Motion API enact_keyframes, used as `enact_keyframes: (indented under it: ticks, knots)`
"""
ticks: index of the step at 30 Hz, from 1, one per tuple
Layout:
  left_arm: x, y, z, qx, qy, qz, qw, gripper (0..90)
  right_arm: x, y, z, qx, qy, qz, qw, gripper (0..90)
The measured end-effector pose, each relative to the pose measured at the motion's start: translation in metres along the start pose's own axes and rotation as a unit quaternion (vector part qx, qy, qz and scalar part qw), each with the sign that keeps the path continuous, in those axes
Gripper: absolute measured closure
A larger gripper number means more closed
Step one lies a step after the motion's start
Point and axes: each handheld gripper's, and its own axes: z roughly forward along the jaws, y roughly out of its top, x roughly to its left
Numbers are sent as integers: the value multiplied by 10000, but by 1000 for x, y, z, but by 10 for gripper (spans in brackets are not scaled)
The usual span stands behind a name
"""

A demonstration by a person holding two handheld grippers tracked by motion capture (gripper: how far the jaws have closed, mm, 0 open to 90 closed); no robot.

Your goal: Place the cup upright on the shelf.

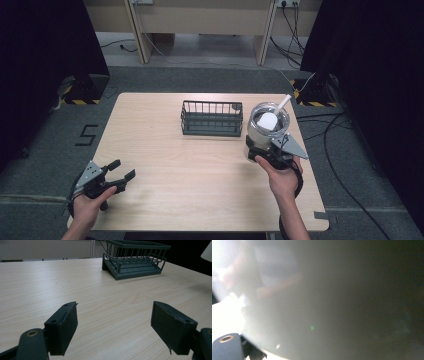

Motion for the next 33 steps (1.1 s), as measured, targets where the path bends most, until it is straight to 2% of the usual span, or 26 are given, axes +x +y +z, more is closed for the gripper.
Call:
enact_keyframes:
  ticks: [33]
  knots:
    - [0, 0, 1, 6, -15, -13, 10000, 210, 4, 39, 45, -220, 52, -21, 9997, 109]
